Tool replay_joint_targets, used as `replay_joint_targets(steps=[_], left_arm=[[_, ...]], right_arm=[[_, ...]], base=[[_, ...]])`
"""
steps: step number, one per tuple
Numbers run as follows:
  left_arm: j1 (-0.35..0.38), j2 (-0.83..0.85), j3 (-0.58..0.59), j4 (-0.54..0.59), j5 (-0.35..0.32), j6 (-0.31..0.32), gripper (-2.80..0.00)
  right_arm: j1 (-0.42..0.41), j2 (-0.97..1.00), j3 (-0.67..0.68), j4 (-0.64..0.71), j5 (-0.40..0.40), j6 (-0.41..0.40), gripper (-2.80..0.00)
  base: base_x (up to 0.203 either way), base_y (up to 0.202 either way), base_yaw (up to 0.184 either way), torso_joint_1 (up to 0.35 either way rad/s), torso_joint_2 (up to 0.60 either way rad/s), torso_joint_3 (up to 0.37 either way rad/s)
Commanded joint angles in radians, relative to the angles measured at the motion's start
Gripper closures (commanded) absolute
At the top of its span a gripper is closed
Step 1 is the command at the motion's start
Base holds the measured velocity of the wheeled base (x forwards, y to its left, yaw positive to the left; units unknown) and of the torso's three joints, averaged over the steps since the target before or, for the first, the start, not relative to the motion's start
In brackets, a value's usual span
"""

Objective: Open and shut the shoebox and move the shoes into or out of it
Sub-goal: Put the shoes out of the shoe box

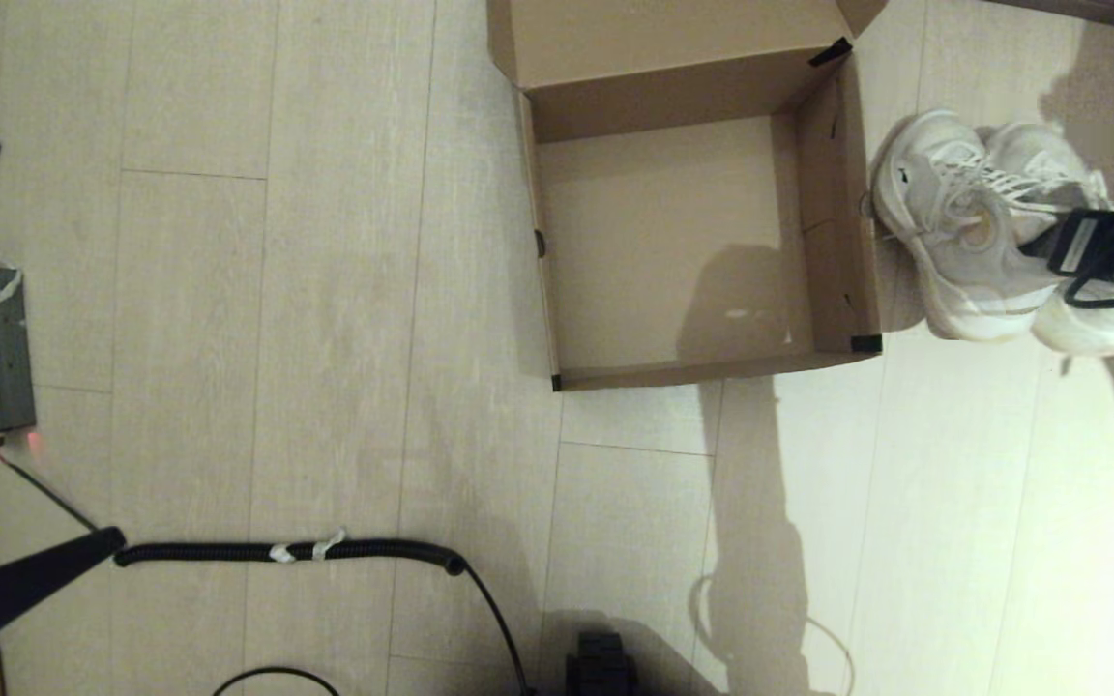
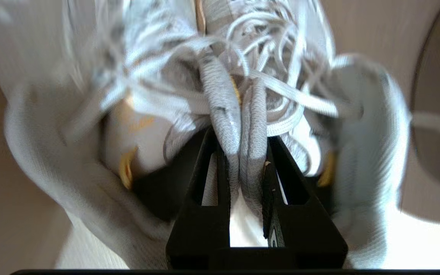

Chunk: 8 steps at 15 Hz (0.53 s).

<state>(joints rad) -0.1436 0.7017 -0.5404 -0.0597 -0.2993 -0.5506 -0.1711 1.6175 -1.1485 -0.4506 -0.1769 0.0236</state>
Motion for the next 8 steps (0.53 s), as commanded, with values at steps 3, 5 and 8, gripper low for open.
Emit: replay_joint_targets(steps=[3,5,8], left_arm=[[-0.001,0.036,-0.028,-0.002,-0.008,-0.003,0.0],[-0.003,0.068,-0.046,-0.001,-0.012,-0.003,0.0],[-0.017,0.12,-0.097,0.006,-0.015,-0.003,0.0]], right_arm=[[0.001,0.018,0.053,0.0,0.011,-0.005,-2.8],[0.001,0.012,0.067,-0.001,0.01,-0.005,-2.8],[0.011,-0.04,0.078,-0.001,0.062,0.0,-2.8]], base=[[0.0,0.0,0.0,0.0,0.0,0.0],[0.0,0.0,0.0,0.0,0.0,0.0],[0.0,0.0,0.0,0.0,0.0,0.0]])
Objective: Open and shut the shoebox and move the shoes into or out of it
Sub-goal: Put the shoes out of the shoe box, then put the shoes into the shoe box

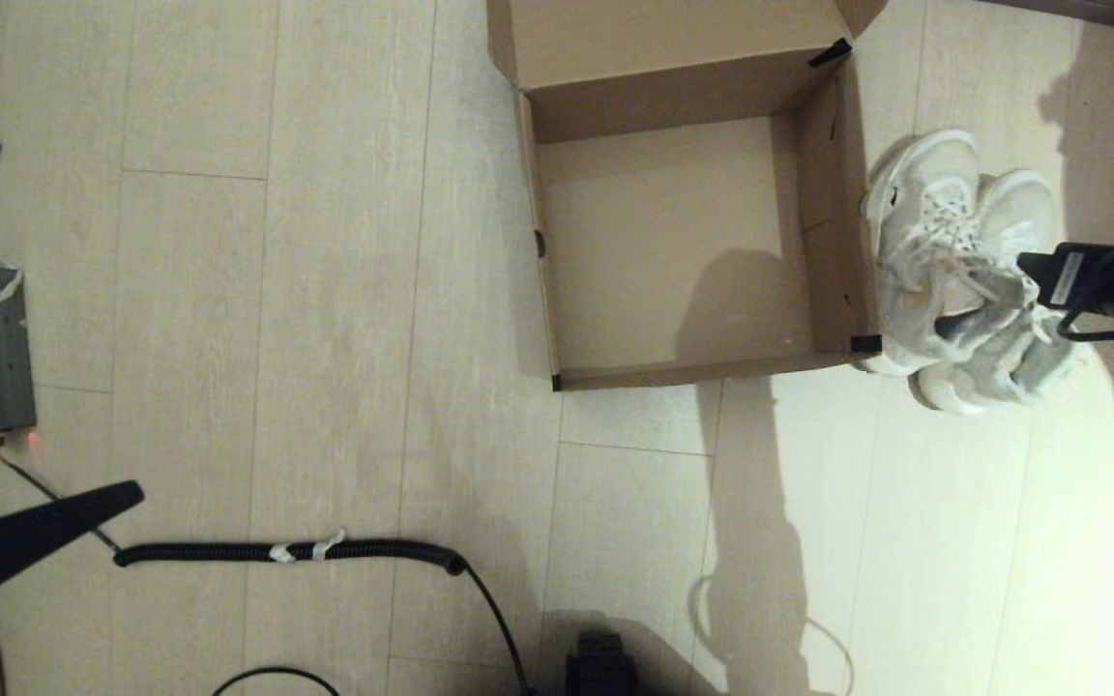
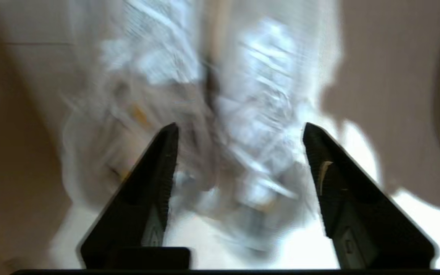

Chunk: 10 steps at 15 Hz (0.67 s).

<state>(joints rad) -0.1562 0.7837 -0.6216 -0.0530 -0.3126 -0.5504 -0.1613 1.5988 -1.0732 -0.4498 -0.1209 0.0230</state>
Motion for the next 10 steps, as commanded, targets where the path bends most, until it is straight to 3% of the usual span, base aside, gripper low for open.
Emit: replay_joint_targets(steps=[1,6,10], left_arm=[[-0.013,0.073,-0.035,-0.004,-0.002,-0.004,0.0],[-0.056,0.304,-0.088,-0.07,-0.011,-0.007,0.0],[-0.064,0.656,-0.126,-0.313,-0.011,-0.006,0.0]], right_arm=[[0.029,-0.031,-0.005,-0.001,0.042,0.004,0.0],[0.151,0.065,-0.098,-0.008,0.047,0.012,0.0],[0.17,0.271,-0.247,-0.101,0.0,0.017,0.0]], base=[[0.0,0.0,0.0,0.0,0.0,0.0],[0.0,0.0,0.0,0.0,0.0,0.0],[0.0,0.0,0.0,0.0,0.0,0.0]])
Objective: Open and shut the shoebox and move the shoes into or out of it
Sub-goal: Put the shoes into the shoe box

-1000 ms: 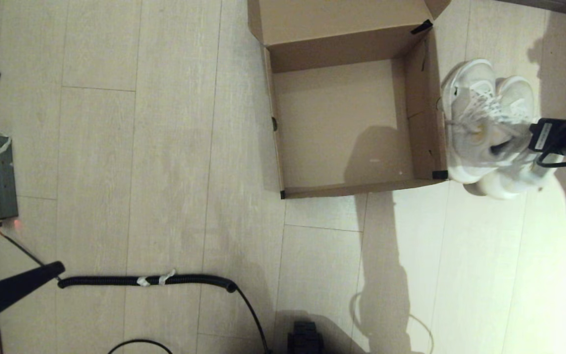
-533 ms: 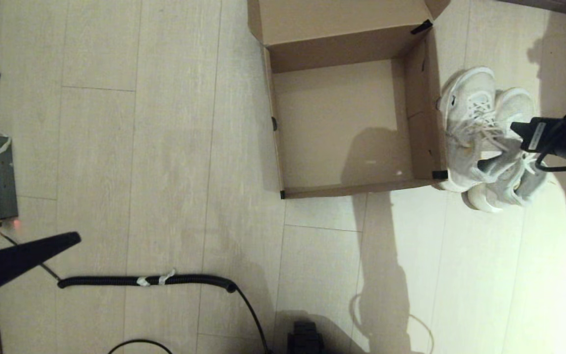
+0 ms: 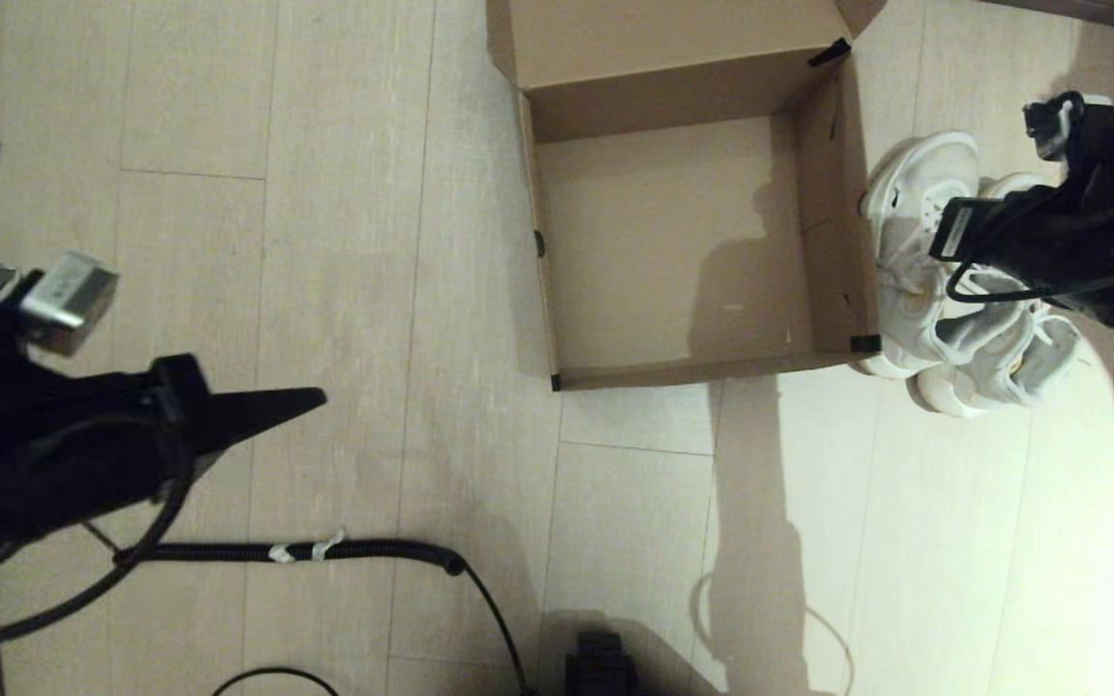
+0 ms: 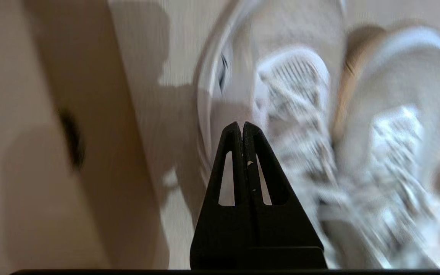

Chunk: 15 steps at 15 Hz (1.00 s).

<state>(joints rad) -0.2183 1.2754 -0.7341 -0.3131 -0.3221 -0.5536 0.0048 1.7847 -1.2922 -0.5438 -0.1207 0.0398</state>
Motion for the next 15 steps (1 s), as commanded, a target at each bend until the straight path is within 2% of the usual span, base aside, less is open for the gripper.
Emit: replay_joint_targets(steps=[1,3,5,9,11,13,15], left_arm=[[-0.003,0.258,-0.051,-0.106,0.002,-0.001,0.0],[-0.007,0.428,-0.167,-0.17,0.027,0.001,0.0],[-0.02,0.576,-0.309,-0.224,0.08,0.003,0.0],[-0.092,0.801,-0.57,-0.29,0.228,0.006,0.0],[-0.144,0.85,-0.665,-0.295,0.307,0.006,0.0],[-0.181,0.855,-0.709,-0.292,0.324,0.007,0.0],[-0.188,0.857,-0.745,-0.285,0.325,0.014,0.0]], right_arm=[[0.006,0.132,-0.083,-0.02,-0.004,0.001,0.0],[0.01,0.191,-0.167,-0.031,-0.008,0.009,0.0],[0.024,0.206,-0.191,-0.033,-0.008,0.037,0.0],[0.031,0.203,-0.18,-0.033,-0.004,0.066,0.0],[0.034,0.187,-0.174,-0.033,-0.001,0.085,0.0],[0.041,0.149,-0.147,-0.028,0.012,0.09,0.0],[0.05,0.115,-0.098,-0.027,0.037,0.091,0.0]], base=[[0.0,0.0,0.0,0.0,0.0,0.0],[0.0,0.0,0.0,0.0,0.0,0.0],[0.0,0.0,0.0,0.0,0.0,0.0],[0.0,0.0,0.0,0.0,0.0,0.0],[0.0,0.0,0.0,0.0,0.0,0.0],[0.0,0.0,0.0,0.0,0.0,0.0],[0.0,0.0,0.0,0.0,0.0,0.0]])
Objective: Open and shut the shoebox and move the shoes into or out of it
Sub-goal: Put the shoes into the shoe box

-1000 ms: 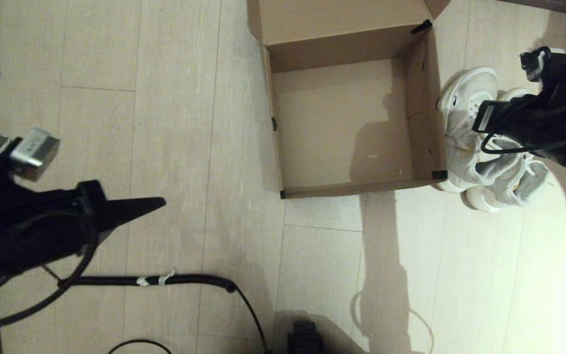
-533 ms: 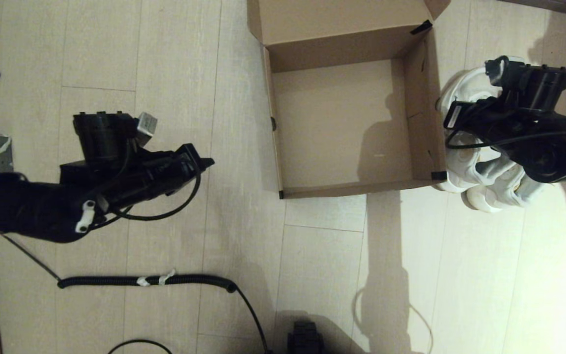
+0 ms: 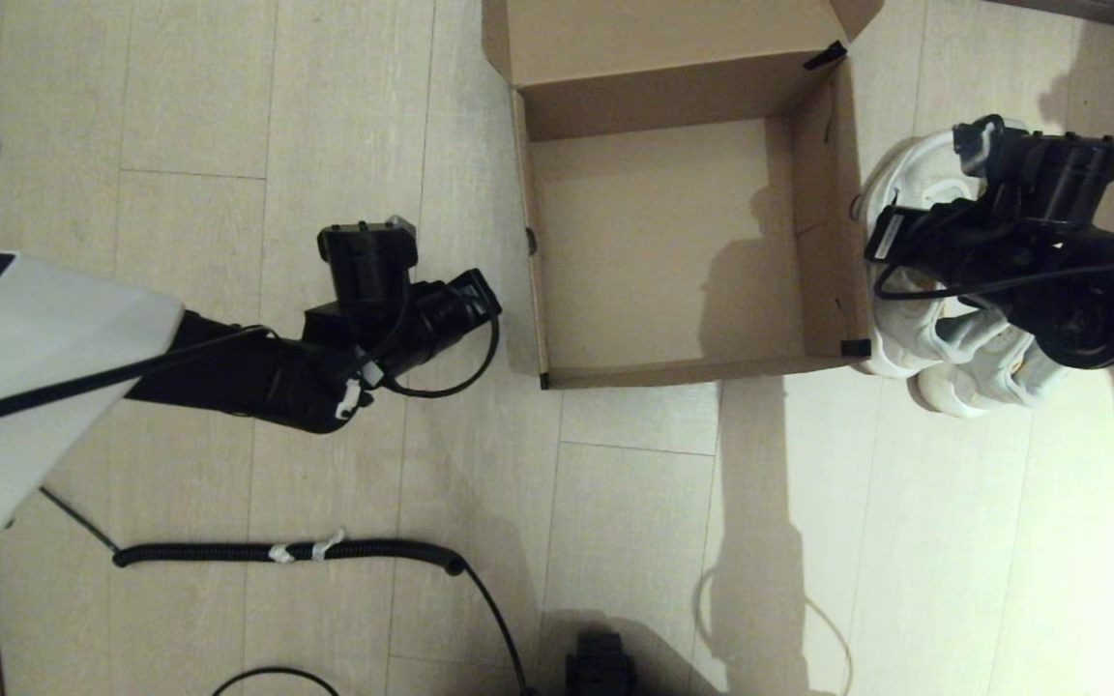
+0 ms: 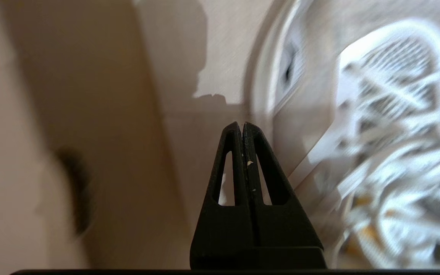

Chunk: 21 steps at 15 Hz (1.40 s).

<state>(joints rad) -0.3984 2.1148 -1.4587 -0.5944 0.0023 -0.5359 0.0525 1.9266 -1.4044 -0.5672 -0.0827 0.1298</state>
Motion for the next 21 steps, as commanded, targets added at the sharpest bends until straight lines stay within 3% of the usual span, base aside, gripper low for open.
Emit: replay_joint_targets(steps=[1,7,14,21], left_arm=[[-0.007,0.018,-0.033,-0.001,0.001,0.006,0.0],[0.045,-0.009,-0.034,0.009,0.019,0.083,0.0],[0.047,0.007,-0.139,0.06,0.018,0.085,0.0],[-0.001,-0.038,-0.095,0.063,0.034,0.081,0.0]], right_arm=[[0.018,-0.044,0.041,-0.003,0.005,0.0,0.0],[0.123,-0.115,0.205,-0.015,0.009,0.0,0.0],[0.221,-0.199,0.372,-0.016,0.009,0.005,0.0],[0.254,-0.22,0.491,-0.052,0.005,0.01,0.0]], base=[[0.0,0.0,0.0,0.0,0.0,0.0],[0.0,0.0,0.0,0.0,0.0,0.0],[0.0,0.0,0.0,0.0,0.0,0.0],[0.0,0.0,0.0,0.0,0.0,0.0]])
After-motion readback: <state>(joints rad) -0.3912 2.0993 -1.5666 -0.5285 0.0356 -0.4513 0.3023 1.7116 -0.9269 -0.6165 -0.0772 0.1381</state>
